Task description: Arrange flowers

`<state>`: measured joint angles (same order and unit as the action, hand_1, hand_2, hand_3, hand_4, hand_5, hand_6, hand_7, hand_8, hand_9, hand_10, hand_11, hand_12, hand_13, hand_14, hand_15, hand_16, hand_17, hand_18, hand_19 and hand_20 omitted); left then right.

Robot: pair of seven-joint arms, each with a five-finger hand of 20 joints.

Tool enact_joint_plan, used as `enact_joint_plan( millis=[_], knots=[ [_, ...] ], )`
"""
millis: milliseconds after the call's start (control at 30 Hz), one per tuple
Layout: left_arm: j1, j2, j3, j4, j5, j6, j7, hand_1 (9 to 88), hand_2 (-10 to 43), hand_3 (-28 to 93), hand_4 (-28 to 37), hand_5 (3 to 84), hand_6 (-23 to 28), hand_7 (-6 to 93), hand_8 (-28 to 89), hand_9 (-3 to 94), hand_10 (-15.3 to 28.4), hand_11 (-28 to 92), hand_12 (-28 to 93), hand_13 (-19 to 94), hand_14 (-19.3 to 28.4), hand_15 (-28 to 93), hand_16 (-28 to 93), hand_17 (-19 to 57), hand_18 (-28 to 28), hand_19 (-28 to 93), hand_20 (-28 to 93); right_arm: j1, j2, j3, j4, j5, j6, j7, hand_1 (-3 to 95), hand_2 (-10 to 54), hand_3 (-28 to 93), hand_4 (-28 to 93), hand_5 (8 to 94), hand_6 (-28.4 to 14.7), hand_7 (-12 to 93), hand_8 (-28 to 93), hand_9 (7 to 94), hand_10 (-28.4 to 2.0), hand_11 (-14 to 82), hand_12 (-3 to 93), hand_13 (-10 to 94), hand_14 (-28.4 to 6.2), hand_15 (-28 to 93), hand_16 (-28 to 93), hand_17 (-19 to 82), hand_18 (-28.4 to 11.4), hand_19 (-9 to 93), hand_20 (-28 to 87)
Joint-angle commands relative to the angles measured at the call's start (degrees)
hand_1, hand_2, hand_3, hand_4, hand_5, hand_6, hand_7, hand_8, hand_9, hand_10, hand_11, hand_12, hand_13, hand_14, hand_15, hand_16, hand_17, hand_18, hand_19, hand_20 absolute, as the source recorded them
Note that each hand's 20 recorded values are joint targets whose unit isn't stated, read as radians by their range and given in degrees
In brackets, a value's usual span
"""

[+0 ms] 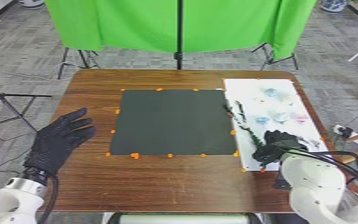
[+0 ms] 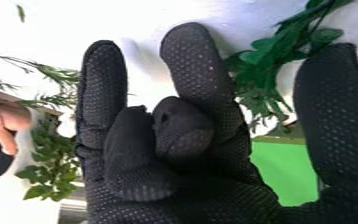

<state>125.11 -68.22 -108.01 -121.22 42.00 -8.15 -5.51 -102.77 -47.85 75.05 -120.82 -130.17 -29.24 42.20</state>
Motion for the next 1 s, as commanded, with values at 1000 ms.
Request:
enact_joint_plan(
  millis=[1000],
  knots=[
    [1.31,0.50,1.04,0.91,-0.29,0.22,0.27,24.4,1.4,76,-28.3,32.9,5.6,29.3,-15,29.5,14.5,40,13,23,17.0,59,-8,-8.6,23.6,58,8,-17.36,-5.87,0.75,4.88,15.71,14.54,-9.21,36.7,-5.6,93,-14,90.3,-8.4,49,-1,87.9,-11.8,66.7,27.3,83,-8.4,75,26,37,-12.9,84,15]
  ],
)
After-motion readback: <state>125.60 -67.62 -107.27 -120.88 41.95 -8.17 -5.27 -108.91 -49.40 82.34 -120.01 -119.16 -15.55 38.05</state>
